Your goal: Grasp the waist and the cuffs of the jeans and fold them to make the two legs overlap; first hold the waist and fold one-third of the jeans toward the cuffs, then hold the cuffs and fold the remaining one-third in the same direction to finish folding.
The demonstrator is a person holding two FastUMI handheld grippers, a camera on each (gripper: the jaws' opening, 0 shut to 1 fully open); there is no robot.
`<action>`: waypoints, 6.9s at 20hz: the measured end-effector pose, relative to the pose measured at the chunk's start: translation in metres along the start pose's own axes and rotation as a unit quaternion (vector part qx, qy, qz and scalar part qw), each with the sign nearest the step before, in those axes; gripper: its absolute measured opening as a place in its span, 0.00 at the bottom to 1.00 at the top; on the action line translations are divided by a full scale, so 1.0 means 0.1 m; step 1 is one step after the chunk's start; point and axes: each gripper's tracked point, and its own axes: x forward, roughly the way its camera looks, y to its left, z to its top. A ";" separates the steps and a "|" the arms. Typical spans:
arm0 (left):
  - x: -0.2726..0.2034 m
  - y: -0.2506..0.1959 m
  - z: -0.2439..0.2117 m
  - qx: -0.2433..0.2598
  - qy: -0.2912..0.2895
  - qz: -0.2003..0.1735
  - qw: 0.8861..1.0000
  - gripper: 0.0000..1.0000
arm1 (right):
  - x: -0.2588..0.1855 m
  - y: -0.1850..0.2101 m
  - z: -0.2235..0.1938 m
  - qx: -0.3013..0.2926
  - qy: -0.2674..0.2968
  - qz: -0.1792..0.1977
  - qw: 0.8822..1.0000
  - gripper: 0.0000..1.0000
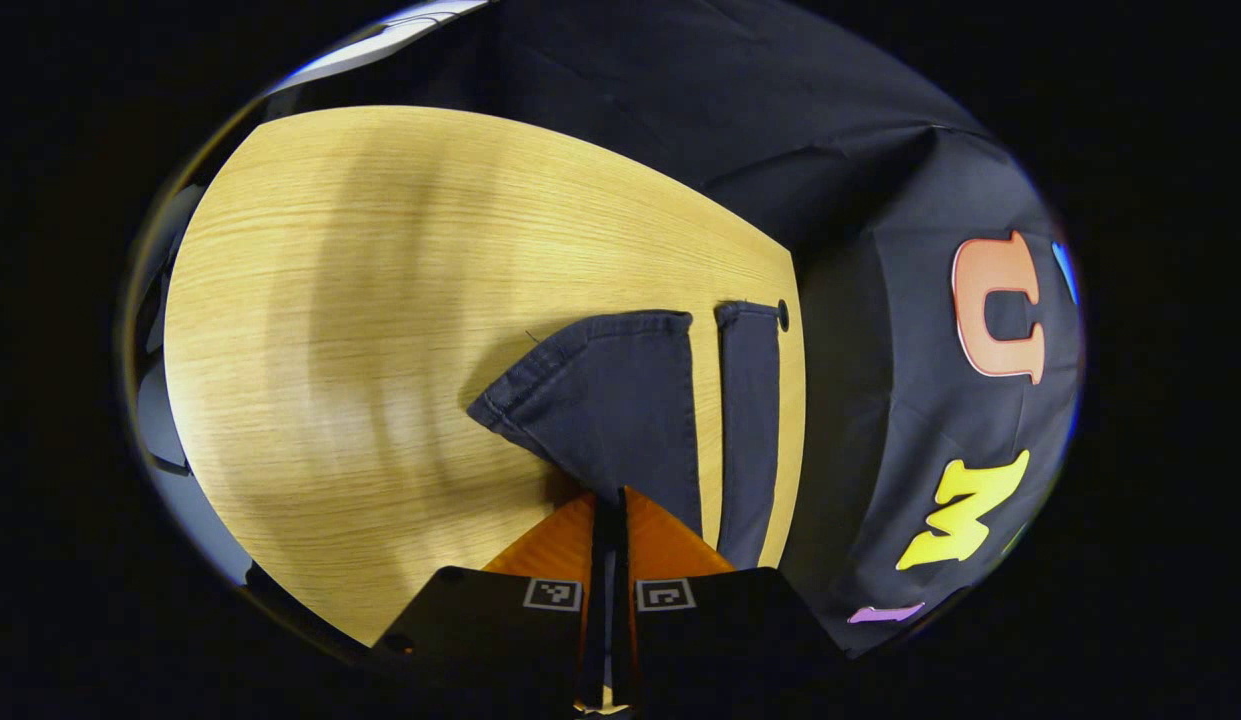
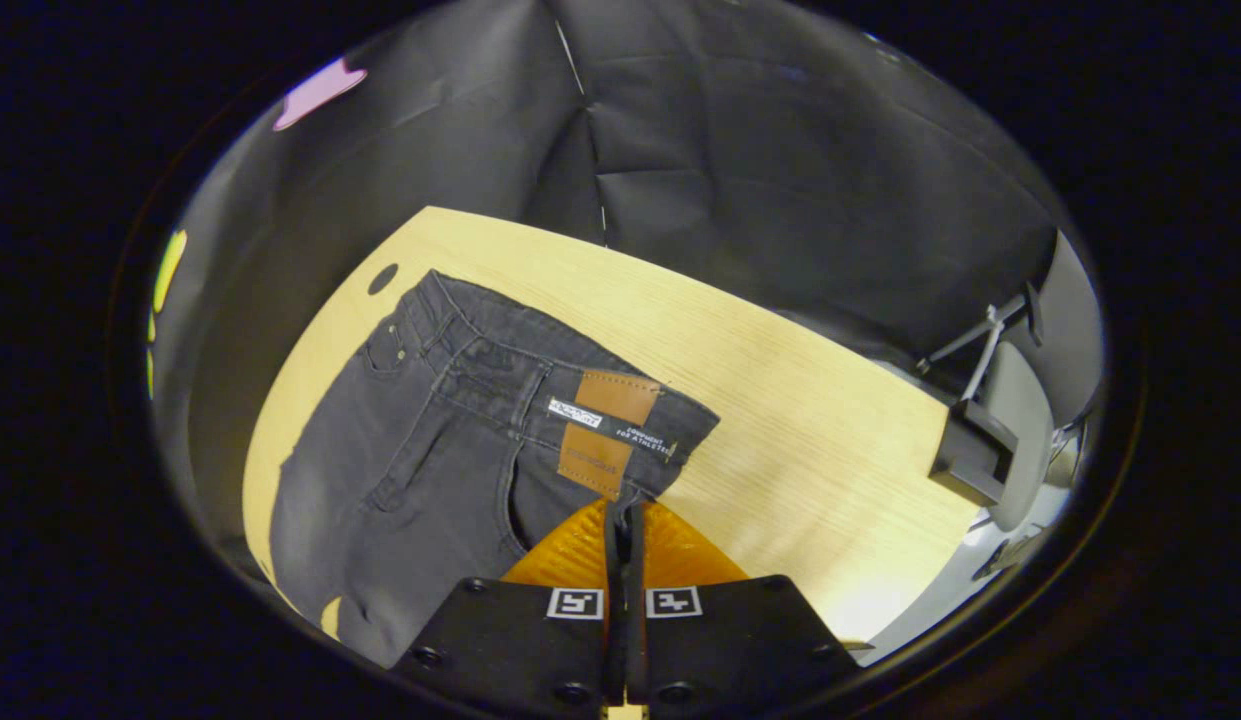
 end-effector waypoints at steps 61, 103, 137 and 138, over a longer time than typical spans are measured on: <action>-0.25 -3.43 0.32 0.486 -0.163 -0.104 0.852 0.99 | -1.72 2.52 0.99 -0.320 -0.289 0.220 0.875 0.82; -1.12 -3.00 -1.35 0.559 -0.192 -0.104 0.800 0.99 | 0.69 1.36 1.00 -0.202 -0.131 0.143 0.960 0.22; -1.89 -1.46 0.80 0.488 -0.257 -0.070 0.831 0.99 | -0.71 4.55 -3.41 -0.564 -0.154 0.204 0.785 0.14; -1.87 -1.45 0.82 0.485 -0.256 -0.070 0.833 0.99 | -0.67 4.53 -3.45 -0.573 -0.143 0.198 0.782 0.17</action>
